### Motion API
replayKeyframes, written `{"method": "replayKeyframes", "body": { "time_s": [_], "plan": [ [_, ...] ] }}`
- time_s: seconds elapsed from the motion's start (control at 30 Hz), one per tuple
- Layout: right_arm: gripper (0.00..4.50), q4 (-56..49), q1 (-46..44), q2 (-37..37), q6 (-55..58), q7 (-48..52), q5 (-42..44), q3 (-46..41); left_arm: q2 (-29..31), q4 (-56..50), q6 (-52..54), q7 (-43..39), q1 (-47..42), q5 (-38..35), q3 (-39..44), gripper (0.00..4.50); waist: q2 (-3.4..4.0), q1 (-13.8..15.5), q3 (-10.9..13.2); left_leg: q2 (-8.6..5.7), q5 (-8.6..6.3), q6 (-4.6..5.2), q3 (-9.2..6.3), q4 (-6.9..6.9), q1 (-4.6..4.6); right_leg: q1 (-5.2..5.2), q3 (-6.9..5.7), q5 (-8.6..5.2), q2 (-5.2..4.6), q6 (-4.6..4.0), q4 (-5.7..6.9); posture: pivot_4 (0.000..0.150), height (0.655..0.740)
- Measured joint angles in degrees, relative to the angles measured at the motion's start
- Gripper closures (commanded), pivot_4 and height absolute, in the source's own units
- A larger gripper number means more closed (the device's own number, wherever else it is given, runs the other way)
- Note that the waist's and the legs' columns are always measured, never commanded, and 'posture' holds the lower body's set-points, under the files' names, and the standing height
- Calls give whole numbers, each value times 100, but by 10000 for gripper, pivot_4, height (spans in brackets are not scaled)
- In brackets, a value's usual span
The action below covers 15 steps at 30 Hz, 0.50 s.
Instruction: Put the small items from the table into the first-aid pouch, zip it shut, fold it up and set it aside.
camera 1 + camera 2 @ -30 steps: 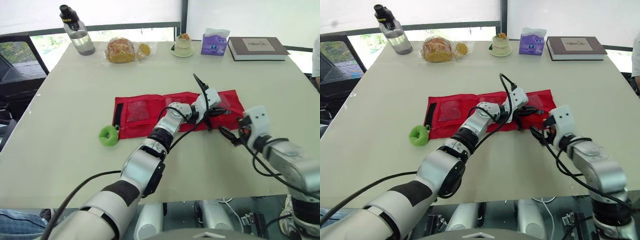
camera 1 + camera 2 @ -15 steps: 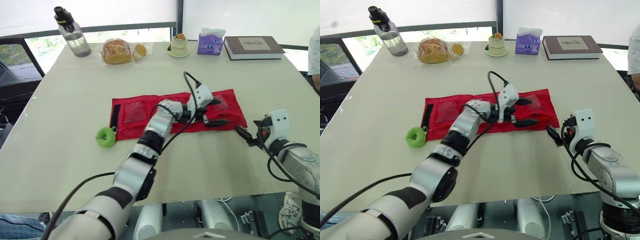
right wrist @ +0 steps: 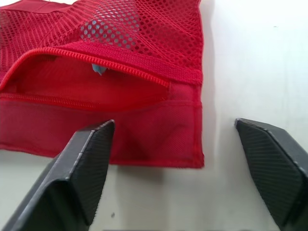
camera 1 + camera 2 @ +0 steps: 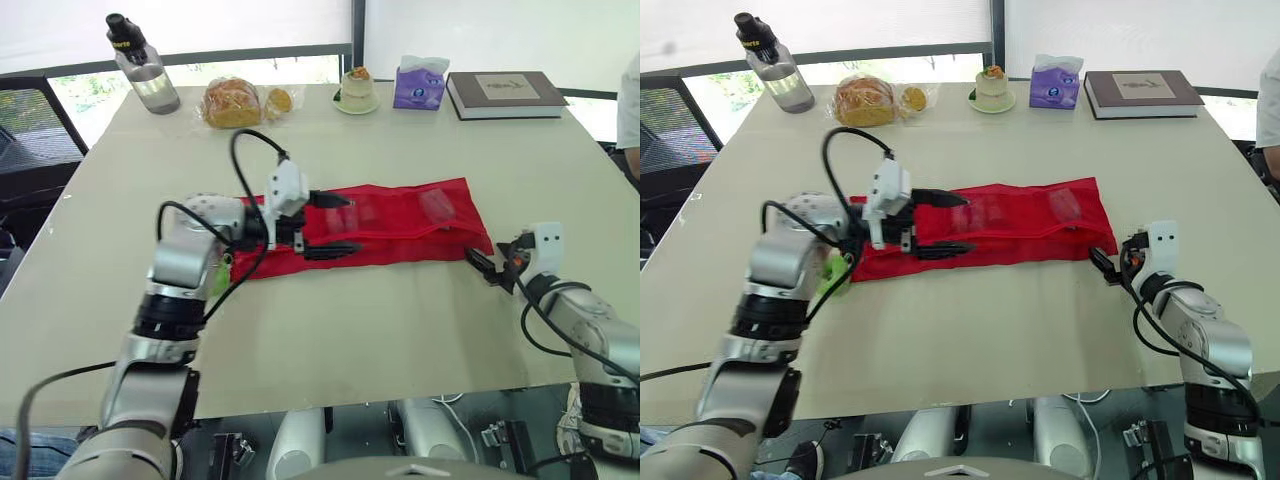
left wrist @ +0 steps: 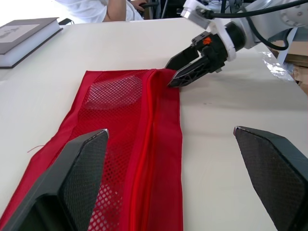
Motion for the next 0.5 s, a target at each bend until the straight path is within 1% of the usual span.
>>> {"method": "replayKeyframes", "body": {
  "time_s": [0.07,0.1,0.13,0.17,0.27,0.3,0.5],
  "plan": [
    [24932,38,-11,0,-3,54,2,30,107,-180,124,26,55,-143,76,0,0,-3,0,1,0,0,0,0,0,0,0,0,0,0,0,1500,7400],
    [24932,48,-21,2,-6,87,10,59,160,-323,214,74,86,-235,123,0,0,-6,0,0,0,0,1,0,0,0,0,0,1,0,0,1500,7400],
    [28745,57,-23,2,-6,107,18,61,202,-410,273,93,131,-304,144,0,0,-8,0,1,0,0,1,0,0,0,1,0,1,0,0,1500,7400],
    [30695,61,-23,1,-6,117,20,61,233,-474,306,105,167,-339,148,0,0,-13,0,1,0,0,2,-1,1,0,2,0,1,0,0,1500,7400],
    [44231,72,-16,-42,-11,147,9,75,344,-744,507,162,316,-523,148,0,0,-19,0,2,0,0,1,-4,1,-1,2,0,2,0,0,1500,7400],
    [44231,68,-16,-72,-14,155,-3,95,344,-786,530,198,326,-560,147,0,0,-19,0,2,0,0,1,-4,1,-1,2,0,2,0,0,1500,7400],
    [44231,-116,101,-765,-117,85,-572,397,347,-1012,706,401,335,-799,145,0,0,48,0,-2,0,0,4,2,-2,-1,2,0,-2,0,-3,1500,7400]
  ]
}}
